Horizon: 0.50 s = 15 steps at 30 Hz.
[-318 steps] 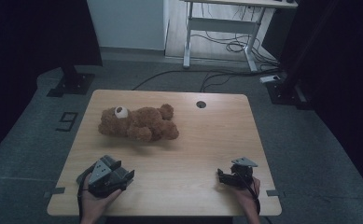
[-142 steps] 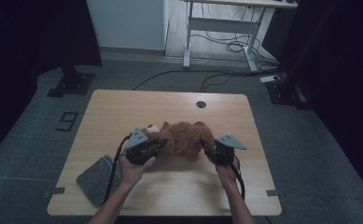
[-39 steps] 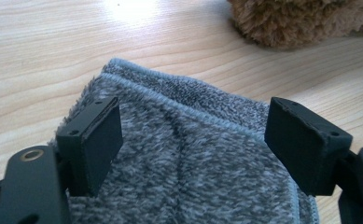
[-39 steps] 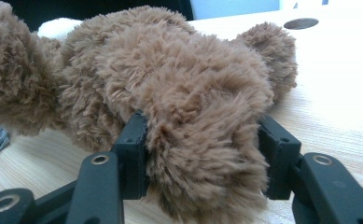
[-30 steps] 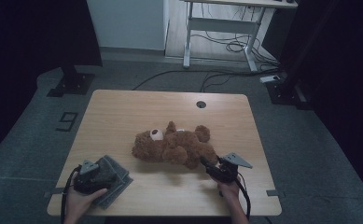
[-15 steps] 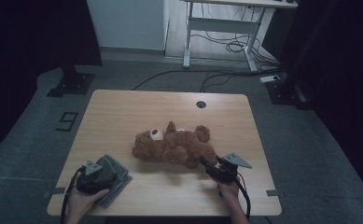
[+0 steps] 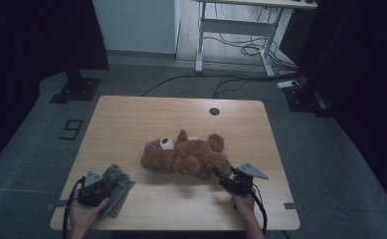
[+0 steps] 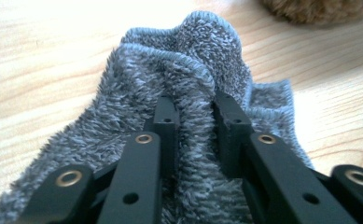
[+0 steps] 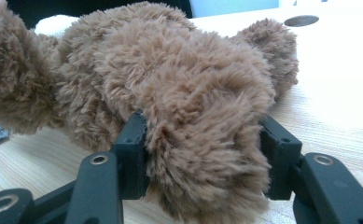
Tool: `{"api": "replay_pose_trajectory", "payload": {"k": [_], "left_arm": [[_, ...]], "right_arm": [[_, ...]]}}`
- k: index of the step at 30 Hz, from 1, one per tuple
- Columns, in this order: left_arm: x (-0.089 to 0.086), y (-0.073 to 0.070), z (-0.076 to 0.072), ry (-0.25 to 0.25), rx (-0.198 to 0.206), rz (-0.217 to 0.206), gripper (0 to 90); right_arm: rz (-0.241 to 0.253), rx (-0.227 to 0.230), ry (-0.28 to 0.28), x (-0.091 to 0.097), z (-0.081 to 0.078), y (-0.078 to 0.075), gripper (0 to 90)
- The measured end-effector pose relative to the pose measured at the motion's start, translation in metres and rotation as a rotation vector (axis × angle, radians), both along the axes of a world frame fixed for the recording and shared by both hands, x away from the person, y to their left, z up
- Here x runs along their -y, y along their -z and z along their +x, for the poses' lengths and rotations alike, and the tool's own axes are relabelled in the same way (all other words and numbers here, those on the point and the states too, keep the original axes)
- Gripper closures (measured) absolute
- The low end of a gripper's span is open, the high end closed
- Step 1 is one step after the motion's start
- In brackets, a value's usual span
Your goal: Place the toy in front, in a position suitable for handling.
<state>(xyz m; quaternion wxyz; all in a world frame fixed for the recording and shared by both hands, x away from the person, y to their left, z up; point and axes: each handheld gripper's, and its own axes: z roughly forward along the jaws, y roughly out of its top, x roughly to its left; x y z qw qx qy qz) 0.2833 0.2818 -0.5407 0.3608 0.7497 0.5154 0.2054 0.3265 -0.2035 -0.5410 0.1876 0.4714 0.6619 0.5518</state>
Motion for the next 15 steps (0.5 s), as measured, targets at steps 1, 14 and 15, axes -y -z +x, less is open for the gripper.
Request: {"api": "replay_pose_trajectory", "payload": {"k": [1,14,15], "left_arm": [[-0.001,-0.004,-0.002,0.004,0.02,-0.025,75.4],[-0.002,-0.031,-0.014,0.025,0.116,-0.132,75.8],[-0.002,-0.032,-0.014,0.03,0.116,-0.14,75.8]], "right_arm": [[0.0,0.0,0.0,0.0,0.0,0.0,45.9],[-0.002,0.0,-0.002,0.0,0.0,0.0,45.7],[-0.002,0.0,-0.002,0.0,0.0,0.0,45.8]]}}
